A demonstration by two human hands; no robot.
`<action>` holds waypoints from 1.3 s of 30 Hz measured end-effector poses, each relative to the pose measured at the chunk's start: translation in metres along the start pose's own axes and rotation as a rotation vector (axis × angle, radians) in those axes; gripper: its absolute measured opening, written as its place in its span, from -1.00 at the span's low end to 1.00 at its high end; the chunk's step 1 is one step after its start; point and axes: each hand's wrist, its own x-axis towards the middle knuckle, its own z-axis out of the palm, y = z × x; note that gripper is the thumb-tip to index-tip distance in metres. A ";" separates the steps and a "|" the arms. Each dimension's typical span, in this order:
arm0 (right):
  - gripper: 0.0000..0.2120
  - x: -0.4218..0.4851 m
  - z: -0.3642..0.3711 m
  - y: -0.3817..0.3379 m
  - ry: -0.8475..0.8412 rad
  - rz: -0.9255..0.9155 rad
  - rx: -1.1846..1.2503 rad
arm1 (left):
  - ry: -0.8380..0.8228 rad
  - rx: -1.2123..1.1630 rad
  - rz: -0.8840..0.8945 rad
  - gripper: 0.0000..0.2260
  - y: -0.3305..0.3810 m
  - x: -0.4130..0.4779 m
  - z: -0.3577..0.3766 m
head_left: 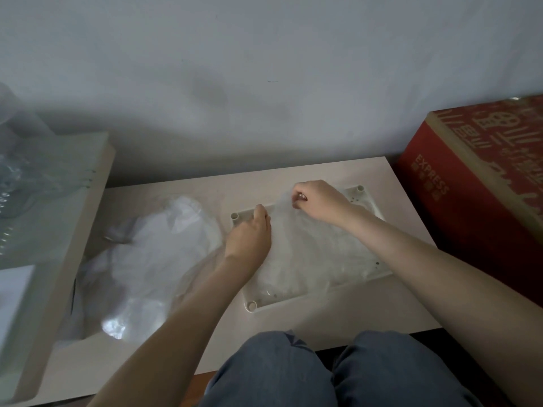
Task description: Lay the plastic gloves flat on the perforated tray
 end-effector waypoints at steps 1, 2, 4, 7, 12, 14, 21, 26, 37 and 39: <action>-0.93 0.001 0.000 0.000 0.013 -0.013 -0.034 | 0.084 0.048 0.037 -0.82 0.000 0.000 0.003; -0.93 0.002 0.001 0.001 0.021 -0.033 -0.074 | 0.171 0.100 0.087 -0.77 0.000 0.001 0.008; -0.91 0.003 0.001 0.001 0.036 -0.085 -0.151 | 0.337 0.125 0.240 -0.65 0.000 0.002 0.012; -0.90 0.004 0.004 0.005 0.055 -0.116 -0.158 | 0.231 0.117 0.512 -0.60 -0.001 0.005 0.017; -0.70 -0.003 -0.002 0.012 0.038 0.001 -0.030 | -0.212 0.290 0.509 -0.39 -0.009 0.007 0.031; -0.76 -0.010 -0.010 0.021 0.079 0.047 -0.031 | -0.254 0.324 0.478 -0.40 -0.009 0.008 0.036; -0.89 -0.038 -0.022 0.059 -0.023 0.168 0.027 | -0.281 0.314 0.384 -0.39 -0.001 0.010 0.043; -0.69 -0.054 -0.028 0.058 -0.237 0.255 -0.008 | -0.271 0.285 0.345 -0.39 0.005 0.010 0.046; -0.92 -0.059 -0.041 0.060 -0.430 0.315 0.284 | -0.222 0.286 0.350 -0.21 0.001 0.010 0.050; -0.81 -0.060 -0.042 0.060 -0.406 0.346 0.219 | -0.204 0.283 0.352 -0.17 0.001 0.009 0.051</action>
